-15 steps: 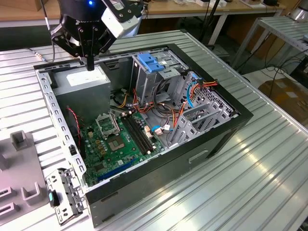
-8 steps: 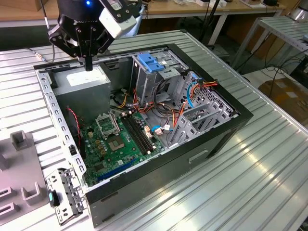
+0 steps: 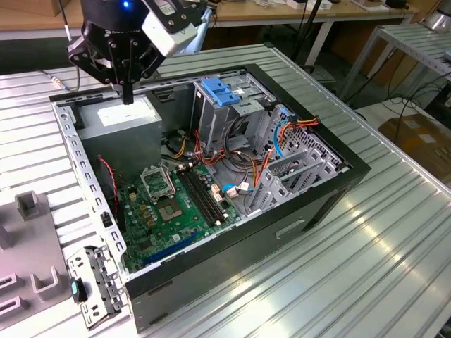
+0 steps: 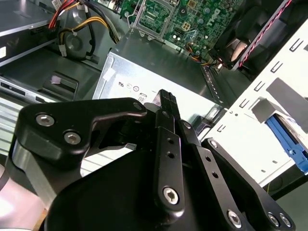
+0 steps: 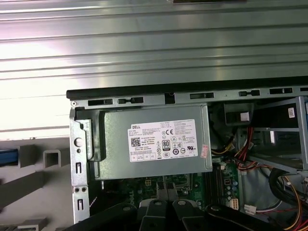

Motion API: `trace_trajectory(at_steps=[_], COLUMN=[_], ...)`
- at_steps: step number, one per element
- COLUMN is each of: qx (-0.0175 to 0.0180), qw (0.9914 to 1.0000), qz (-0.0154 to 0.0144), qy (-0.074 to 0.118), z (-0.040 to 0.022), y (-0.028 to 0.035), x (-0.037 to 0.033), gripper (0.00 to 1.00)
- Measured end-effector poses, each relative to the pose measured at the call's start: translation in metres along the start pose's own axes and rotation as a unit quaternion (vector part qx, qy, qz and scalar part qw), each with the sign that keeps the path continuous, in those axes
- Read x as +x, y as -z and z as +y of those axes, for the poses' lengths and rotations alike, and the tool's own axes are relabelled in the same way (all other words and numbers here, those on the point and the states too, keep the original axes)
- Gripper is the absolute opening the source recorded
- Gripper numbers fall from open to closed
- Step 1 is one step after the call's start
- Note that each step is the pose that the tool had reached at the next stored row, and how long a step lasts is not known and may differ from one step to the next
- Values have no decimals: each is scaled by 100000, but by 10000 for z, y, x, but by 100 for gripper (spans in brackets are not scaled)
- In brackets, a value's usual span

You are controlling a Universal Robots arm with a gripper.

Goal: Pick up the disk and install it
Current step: 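Reach for the disk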

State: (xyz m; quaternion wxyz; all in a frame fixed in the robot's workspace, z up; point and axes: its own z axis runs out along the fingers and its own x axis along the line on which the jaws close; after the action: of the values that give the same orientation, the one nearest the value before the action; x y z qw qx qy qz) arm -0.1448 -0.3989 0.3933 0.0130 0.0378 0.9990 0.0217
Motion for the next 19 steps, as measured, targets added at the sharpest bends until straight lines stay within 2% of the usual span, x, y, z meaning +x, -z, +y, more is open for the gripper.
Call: trace_trajectory(at_steps=[19], qx=[1], qw=[100000], qz=[-2], qy=[-3], z=[-6], y=[2], x=[79], gripper=[11])
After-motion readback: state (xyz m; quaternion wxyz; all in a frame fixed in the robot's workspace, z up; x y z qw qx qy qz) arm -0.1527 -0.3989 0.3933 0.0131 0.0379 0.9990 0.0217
